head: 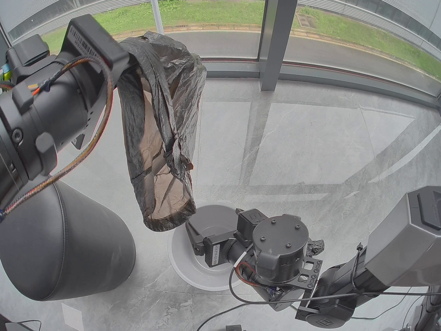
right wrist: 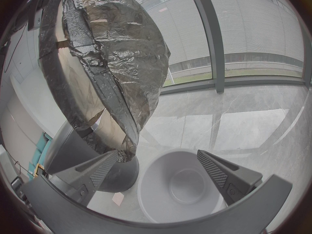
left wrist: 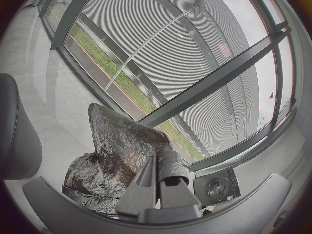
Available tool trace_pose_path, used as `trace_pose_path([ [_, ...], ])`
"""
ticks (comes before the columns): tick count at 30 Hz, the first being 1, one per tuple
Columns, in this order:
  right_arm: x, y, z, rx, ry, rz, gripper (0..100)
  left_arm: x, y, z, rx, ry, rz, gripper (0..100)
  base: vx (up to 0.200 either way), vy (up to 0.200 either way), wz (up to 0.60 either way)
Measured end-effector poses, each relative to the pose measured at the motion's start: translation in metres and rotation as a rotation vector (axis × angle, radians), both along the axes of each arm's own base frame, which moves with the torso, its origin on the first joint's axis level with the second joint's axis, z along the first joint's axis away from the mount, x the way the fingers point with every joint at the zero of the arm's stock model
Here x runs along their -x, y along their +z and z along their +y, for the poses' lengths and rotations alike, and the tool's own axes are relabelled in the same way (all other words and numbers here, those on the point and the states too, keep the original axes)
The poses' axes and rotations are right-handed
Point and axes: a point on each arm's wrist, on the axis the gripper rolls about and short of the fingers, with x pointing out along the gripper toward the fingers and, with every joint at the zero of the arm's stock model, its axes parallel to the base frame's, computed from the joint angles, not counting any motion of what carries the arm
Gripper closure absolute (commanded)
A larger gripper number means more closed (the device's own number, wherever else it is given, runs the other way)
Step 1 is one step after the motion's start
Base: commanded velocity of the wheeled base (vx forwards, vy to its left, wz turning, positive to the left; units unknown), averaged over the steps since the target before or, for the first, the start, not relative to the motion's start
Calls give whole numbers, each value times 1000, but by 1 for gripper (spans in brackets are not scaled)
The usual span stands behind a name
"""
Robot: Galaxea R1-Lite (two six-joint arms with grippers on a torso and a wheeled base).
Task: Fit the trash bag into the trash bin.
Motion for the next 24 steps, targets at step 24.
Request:
trace_pose_path([
  [24,-34,-9,32,73,-34,-111,0,9,0,-2,25,-34,9,100,0,0,0],
])
